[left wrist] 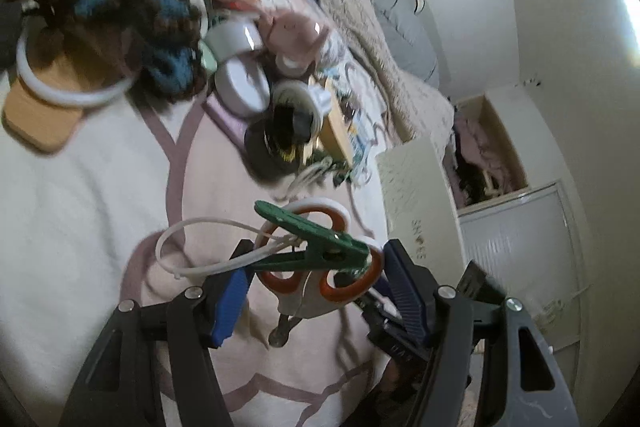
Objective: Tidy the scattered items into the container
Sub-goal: 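Close the left tool on the orange-handled scissors, then lift the scissors off the bed with the left tool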
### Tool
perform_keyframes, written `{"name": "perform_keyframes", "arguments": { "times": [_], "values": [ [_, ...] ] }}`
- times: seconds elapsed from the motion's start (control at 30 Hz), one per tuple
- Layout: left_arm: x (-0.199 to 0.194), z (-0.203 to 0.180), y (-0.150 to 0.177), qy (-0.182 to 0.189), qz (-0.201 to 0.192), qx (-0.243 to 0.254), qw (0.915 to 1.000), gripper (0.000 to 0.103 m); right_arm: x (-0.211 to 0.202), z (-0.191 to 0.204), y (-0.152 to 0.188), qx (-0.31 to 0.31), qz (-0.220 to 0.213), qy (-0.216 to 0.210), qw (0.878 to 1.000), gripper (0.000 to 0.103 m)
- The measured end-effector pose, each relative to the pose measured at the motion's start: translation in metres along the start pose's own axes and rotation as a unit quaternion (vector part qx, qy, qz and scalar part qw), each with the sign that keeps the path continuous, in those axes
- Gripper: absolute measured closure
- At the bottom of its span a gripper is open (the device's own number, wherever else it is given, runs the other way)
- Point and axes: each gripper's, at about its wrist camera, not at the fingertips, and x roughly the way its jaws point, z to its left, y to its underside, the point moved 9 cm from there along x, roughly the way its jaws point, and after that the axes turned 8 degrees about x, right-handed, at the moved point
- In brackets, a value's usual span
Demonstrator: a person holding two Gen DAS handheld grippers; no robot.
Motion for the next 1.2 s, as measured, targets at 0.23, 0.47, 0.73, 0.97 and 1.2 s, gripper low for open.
{"name": "perform_keyframes", "arguments": {
  "times": [0.23,0.47,0.73,0.97,1.2],
  "values": [
    [-0.014,0.004,-0.018,-0.028,-0.04,0.01,0.9988,0.038,0.0,0.001,0.001,-0.006,0.001,0.003,1.0,0.048],
    [-0.004,0.0,-0.017,-0.144,-0.044,0.096,0.9839,0.038,0.0,0.002,0.001,-0.01,0.002,0.006,1.0,0.047],
    [0.014,0.005,-0.007,-0.242,-0.023,0.211,0.9469,0.037,0.0,0.002,0.001,-0.012,0.002,0.006,1.0,0.047],
    [0.023,0.018,0.002,-0.267,0.01,0.213,0.9398,0.031,0.0,0.002,0.001,-0.013,0.003,0.006,1.0,0.047],
    [0.03,0.01,0.02,-0.3,0.05,0.267,0.9146,0.031,0.001,0.003,0.002,-0.013,0.003,0.006,1.0,0.048]
  ]
}}
